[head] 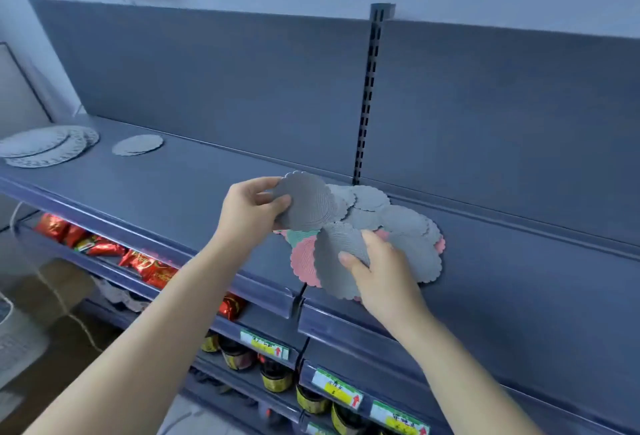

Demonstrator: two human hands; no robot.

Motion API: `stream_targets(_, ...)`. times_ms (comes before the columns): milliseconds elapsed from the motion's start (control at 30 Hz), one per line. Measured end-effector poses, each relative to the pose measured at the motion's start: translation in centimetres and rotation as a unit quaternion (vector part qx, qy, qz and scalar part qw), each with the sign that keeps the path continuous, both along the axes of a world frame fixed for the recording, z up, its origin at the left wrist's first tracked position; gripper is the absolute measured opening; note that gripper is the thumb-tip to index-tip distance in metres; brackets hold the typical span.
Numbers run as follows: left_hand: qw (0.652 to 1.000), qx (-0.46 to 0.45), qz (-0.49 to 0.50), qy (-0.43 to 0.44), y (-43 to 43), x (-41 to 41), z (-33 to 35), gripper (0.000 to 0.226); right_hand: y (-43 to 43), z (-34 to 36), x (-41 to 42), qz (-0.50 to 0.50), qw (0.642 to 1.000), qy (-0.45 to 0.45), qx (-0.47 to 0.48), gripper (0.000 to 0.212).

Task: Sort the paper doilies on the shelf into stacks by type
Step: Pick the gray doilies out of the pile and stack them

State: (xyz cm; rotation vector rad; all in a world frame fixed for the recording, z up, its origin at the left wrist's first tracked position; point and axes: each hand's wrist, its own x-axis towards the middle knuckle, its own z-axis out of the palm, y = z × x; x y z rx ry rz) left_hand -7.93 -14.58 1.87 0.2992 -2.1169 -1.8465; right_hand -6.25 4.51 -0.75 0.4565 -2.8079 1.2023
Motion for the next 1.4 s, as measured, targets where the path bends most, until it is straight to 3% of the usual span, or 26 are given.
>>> stream_targets(67, 0.998, 0.039, 0.043, -0.008, -2.9, 2.7, 0.5, 0.022, -2.2, 0.9, 0.2, 0.021, 0.993, -0.039, -0.109, 0.031)
stream_targets(167, 0.994, 0.04, 0.105, -0.013, -7.9, 6.6, 0.9, 0.023, -6.3, 2.6, 0.9, 0.036, 0.97, -0.103, -0.217, 0.029)
stream_targets(333, 0.988, 0.033, 0.148, -0.015, -16.8, 11.8, 0.8, 0.017, -15.0, 3.3, 1.3, 0.073, 0.959, -0.093, -0.256, 0.02)
stream_targets(567, 0.983, 0.065, 0.148, -0.089, -29.7, 14.3, -2.6, 0.013, -28.8, 0.8, 1.1, 0.068, 0.939, -0.184, -0.282, 0.017)
stream_targets(667, 0.98, 0.119, 0.125, -0.098, -34.1, 12.4, -2.7, 0.013, -32.5, -0.1, 0.7, 0.049, 0.92, -0.231, -0.311, 0.018)
stream_targets(800, 0.974, 0.192, 0.106, -0.063, -37.9, 6.3, -2.1, 0.027, -34.8, -0.2, -2.3, 0.019, 0.929, -0.216, -0.3, 0.034)
stream_targets(967, 0.968, 0.213, 0.124, -0.054, -41.5, -3.9, -2.7, 0.054, -37.2, 0.1, -8.9, 0.008, 0.935, -0.19, -0.3, 0.041)
stream_targets(1067, 0.965, 0.218, 0.131, -0.061, -43.9, -10.2, -3.0, 0.052, -39.2, 0.1, -13.0, 0.006, 0.928, -0.202, -0.312, 0.042)
stream_targets(1167, 0.979, 0.15, 0.114, -0.08, -46.6, -15.9, -3.9, 0.047, -41.6, 0.0, -16.9, -0.008, 0.919, -0.22, -0.327, 0.045)
stream_targets(1300, 0.987, -0.123, 0.043, -0.09, -49.5, -20.7, -5.3, 0.06, -45.1, -0.4, -21.3, -0.018, 0.914, -0.222, -0.34, 0.047)
stream_targets(1400, 0.984, -0.174, -0.008, -0.042, -50.7, -22.2, -6.2, 0.076, -48.1, -1.0, -23.7, -0.025, 0.903, -0.225, -0.365, 0.05)
